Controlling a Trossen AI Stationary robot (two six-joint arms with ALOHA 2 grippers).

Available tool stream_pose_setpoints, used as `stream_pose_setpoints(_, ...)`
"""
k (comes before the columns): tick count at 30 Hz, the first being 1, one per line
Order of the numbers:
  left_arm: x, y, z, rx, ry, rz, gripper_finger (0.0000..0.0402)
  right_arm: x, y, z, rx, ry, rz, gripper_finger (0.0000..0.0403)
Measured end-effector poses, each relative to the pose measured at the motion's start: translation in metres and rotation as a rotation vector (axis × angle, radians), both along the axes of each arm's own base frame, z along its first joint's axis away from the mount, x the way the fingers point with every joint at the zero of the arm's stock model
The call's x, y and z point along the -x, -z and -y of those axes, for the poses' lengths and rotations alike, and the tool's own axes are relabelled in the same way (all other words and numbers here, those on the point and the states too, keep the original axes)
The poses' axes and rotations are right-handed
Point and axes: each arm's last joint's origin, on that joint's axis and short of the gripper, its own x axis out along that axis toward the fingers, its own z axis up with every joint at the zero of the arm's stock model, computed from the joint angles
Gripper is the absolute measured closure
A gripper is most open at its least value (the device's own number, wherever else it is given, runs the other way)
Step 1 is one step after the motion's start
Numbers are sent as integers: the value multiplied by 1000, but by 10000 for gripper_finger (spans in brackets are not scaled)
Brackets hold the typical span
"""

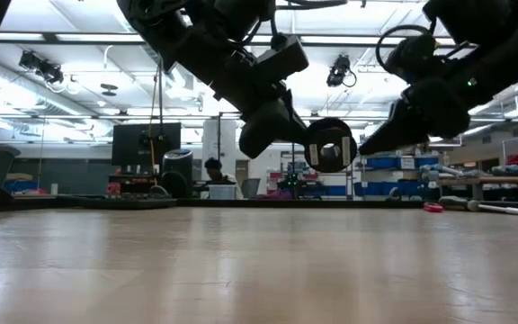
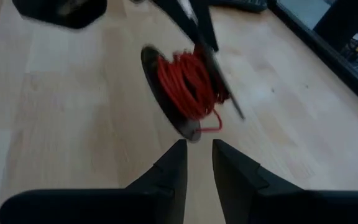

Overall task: Coil cords
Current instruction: Uncoil the red wire from the black spool

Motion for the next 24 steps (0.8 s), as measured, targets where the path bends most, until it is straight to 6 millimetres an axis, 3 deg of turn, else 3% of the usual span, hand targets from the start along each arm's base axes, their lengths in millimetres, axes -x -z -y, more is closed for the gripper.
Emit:
stream_pose_setpoints(8,-1,0,1,97,21,32,401,-1,-2,0,26,-13,8,330)
stream_pose_setpoints(15,-3,-3,-12,336,166,74,401,18,-2,0,12,-1,-118,330)
stream_pose_setpoints(19,-6,-13,-25,516,305,164,401,25,-4,2,-28,34,-131,330)
stream_pose_setpoints(24,-6,-31,-45,817,603,270,401,28,-5,3,-61,53,-133,330)
